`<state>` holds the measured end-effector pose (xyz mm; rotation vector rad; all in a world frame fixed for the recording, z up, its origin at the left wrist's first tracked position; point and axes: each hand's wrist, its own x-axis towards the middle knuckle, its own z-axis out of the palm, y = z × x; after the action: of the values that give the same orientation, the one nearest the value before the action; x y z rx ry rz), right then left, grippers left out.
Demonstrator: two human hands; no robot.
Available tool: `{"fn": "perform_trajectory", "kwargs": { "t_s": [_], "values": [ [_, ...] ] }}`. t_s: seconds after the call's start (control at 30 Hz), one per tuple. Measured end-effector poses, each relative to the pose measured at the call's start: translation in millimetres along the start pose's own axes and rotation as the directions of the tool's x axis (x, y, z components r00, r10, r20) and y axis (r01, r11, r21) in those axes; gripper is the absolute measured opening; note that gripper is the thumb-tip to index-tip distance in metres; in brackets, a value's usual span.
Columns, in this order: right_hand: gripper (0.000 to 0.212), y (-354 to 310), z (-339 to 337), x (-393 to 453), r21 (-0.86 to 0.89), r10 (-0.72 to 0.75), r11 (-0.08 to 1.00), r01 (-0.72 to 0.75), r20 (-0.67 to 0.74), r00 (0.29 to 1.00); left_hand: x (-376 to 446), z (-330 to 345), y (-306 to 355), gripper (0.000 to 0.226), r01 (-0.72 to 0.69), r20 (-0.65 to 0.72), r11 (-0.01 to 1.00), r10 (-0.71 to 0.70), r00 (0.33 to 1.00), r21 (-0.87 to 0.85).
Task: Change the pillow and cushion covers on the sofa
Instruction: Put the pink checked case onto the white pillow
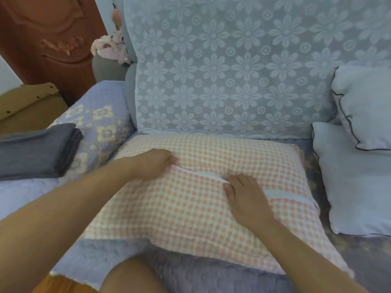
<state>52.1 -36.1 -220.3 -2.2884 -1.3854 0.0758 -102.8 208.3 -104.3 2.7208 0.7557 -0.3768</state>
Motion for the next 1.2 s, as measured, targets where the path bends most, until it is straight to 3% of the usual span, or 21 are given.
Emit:
{"fn": "perform_trajectory", "kwargs": {
  "t_s": [0.17, 0.3, 0.4, 0.5, 0.57, 0.63, 0.77, 0.9, 0.97, 1.03, 1.1, 1.13, 1.2],
  "values": [
    [0.030, 0, -11, 3, 0.113, 0.146, 0.983, -0.145, -0.005, 0.989, 30, 72, -8, 0.030, 0.116, -0.182, 0.990, -0.128, 0.975, -0.078],
    [0.019, -6, -31, 20, -0.045, 0.099, 0.995, -0.094, 0.114, 0.989, 19, 71, -3, 0.031, 0.107, -0.273, 0.991, -0.126, 0.954, -0.082],
    [0.008, 0, -37, 33, -0.134, 0.158, 0.981, -0.143, 0.105, 0.982, 1, 70, 13, 0.029, 0.134, -0.375, 0.989, -0.101, 0.921, 0.060],
    [0.003, 2, -29, 37, -0.215, 0.298, 0.935, -0.284, 0.040, 0.954, -21, 69, 36, 0.021, 0.085, -0.599, 0.953, 0.111, 0.793, 0.290],
    [0.006, -2, -23, 35, -0.268, 0.324, 0.913, -0.307, 0.022, 0.946, -37, 67, 30, 0.015, 0.110, -0.689, 0.936, 0.163, 0.706, 0.335],
    [0.009, -2, -18, 32, -0.270, 0.309, 0.916, -0.296, 0.006, 0.951, -48, 60, 6, 0.011, 0.165, -0.724, 0.942, 0.104, 0.682, 0.292],
    [0.012, -3, -5, 22, -0.291, 0.203, 0.935, -0.202, -0.029, 0.979, -24, 47, -20, 0.013, 0.268, -0.730, 0.963, -0.182, 0.659, 0.002],
    [0.012, -6, -8, 23, -0.234, 0.213, 0.947, -0.219, -0.049, 0.976, 11, 79, -6, 0.012, 0.303, -0.651, 0.953, -0.223, 0.726, 0.012],
    [0.012, -9, -20, 26, -0.144, 0.251, 0.954, -0.262, -0.090, 0.964, 12, 99, -14, 0.018, 0.311, -0.648, 0.950, -0.243, 0.722, -0.011],
    [0.016, -29, -26, 30, -0.137, 0.137, 0.975, -0.176, -0.259, 0.956, 8, 106, -26, 0.028, 0.332, -0.666, 0.942, -0.278, 0.692, -0.047],
    [0.037, -75, -21, 38, -0.125, -0.100, 0.990, 0.057, -0.365, 0.926, 5, 103, -28, 0.037, 0.368, -0.651, 0.926, -0.330, 0.684, -0.082],
    [0.041, -97, -14, 46, -0.109, -0.227, 0.973, 0.202, -0.328, 0.917, 4, 99, -26, 0.040, 0.383, -0.640, 0.918, -0.355, 0.682, -0.102],
    [0.047, -128, 11, 59, -0.100, -0.368, 0.928, 0.359, -0.091, 0.926, -2, 92, -23, 0.043, 0.397, -0.637, 0.908, -0.385, 0.668, -0.133]
  ]
}}
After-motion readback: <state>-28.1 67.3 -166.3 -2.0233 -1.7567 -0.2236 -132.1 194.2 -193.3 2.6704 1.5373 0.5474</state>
